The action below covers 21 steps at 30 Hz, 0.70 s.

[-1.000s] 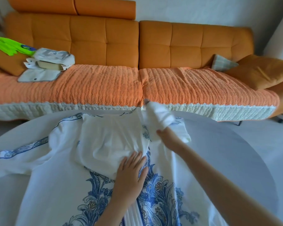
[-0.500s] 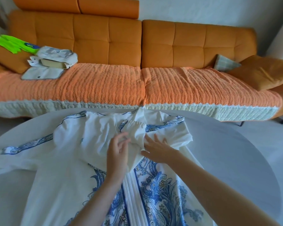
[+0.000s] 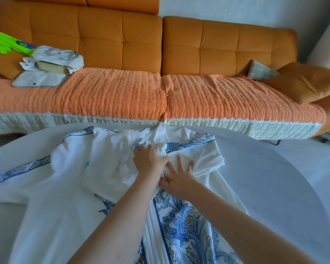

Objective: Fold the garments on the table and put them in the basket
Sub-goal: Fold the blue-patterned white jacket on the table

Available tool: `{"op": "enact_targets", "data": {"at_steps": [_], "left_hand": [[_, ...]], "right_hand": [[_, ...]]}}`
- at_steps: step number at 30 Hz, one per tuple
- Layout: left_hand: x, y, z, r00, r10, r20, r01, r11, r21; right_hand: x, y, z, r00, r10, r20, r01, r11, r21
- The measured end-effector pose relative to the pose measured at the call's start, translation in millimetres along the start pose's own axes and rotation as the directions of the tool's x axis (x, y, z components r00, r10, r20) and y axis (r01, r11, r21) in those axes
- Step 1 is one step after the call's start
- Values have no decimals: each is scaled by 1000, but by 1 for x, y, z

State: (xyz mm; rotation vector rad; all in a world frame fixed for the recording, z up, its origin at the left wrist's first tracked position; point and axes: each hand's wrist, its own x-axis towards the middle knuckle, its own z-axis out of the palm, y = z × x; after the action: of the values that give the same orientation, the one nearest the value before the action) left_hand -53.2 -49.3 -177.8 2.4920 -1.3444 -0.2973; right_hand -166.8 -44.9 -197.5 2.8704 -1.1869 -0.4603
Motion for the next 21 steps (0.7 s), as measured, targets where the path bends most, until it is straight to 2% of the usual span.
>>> {"op": "enact_targets", "data": {"at_steps": [2,3,4,5,6,7,8,9,10,11,12,14,17,19,21], "left_hand": [[1,-7,3,993,20,-115,-29,997,-78],[1,-11,2,987,8,-163,-37,985,-170],[2,-16,-1,980,-48,-193,-14,952,-307],[3,-22,-6,973,-149,-174,48,876,-480],[3,-25,-13,959,-270,-89,147,738,-659],[4,-30,-18,927,-370,55,259,532,-806],[5,-33,-24,889,-395,230,346,252,-904],[5,-36,-29,864,-345,366,382,-23,-924],[4,-40,-36,860,-270,434,375,-244,-894],[5,-47,-41,870,-204,449,354,-376,-856],[7,-54,-45,885,-155,440,341,-428,-837],[13,-68,-49,913,-102,394,317,-430,-846],[26,-89,-59,944,-112,310,240,-413,-878],[32,-104,-65,951,-174,256,181,-360,-915],[35,-122,-64,928,-238,286,215,-283,-935]], "right_hand": [[0,0,4,999,16,-29,-15,1000,27],[0,0,6,999,28,-40,-26,999,46],[-1,0,7,998,33,-55,-30,998,55],[-2,0,9,997,29,-72,-25,998,53],[-3,0,10,995,23,-94,-18,998,53],[-5,1,10,994,20,-111,-11,997,77],[-6,3,7,993,10,-120,5,992,123],[-7,7,2,992,6,-124,19,978,206],[-9,12,-3,990,17,-140,27,952,306],[-10,18,-8,984,41,-173,28,924,381],[-12,25,-11,976,74,-206,21,907,422],[-16,38,-12,972,119,-201,-24,907,421],[-21,53,-5,982,152,-112,-116,954,276],[-22,57,-3,983,176,-48,-164,969,184],[-24,59,-4,980,197,16,-197,972,127]]}}
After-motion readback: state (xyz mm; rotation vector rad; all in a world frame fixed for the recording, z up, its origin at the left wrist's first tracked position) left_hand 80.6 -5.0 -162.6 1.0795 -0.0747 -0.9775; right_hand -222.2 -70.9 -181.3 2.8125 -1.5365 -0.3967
